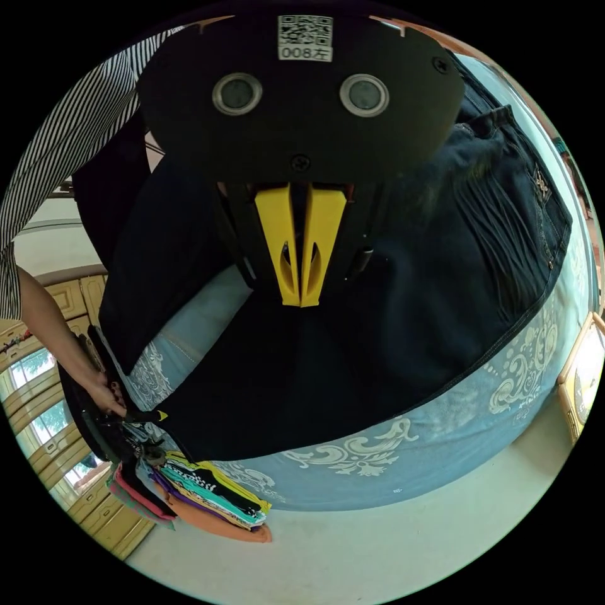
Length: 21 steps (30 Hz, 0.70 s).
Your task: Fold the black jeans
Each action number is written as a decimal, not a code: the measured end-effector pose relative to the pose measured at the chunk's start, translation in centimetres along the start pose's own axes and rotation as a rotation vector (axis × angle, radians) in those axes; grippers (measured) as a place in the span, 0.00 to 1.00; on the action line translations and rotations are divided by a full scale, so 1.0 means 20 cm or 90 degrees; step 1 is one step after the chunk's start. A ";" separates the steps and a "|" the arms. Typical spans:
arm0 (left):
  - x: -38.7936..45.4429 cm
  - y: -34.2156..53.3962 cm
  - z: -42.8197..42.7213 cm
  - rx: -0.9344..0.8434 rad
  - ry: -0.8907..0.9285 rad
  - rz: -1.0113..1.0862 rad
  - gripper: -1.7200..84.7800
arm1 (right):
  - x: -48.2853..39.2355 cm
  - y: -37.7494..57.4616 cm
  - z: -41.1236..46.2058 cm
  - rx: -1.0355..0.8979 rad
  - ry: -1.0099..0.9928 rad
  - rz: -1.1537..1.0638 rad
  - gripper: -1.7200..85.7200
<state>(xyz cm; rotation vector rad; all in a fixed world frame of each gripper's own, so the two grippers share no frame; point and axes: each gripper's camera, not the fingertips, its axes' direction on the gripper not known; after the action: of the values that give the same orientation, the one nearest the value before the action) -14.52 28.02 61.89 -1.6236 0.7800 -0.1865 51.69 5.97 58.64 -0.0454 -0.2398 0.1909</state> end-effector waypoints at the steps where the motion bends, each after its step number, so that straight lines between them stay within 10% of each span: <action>1: 0.00 0.00 0.00 -0.001 0.002 0.000 0.02 | 0.00 0.03 -0.01 0.006 0.005 -0.002 0.02; 21: 0.11 -0.24 0.04 -0.019 0.060 -0.008 0.02 | 0.44 0.13 -0.30 -0.002 -0.002 0.074 0.02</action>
<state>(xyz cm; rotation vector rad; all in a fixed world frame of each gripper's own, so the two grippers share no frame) -10.52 27.43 65.52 -1.6571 0.8476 -0.2638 60.98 10.03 54.67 -0.0617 -0.2404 0.3057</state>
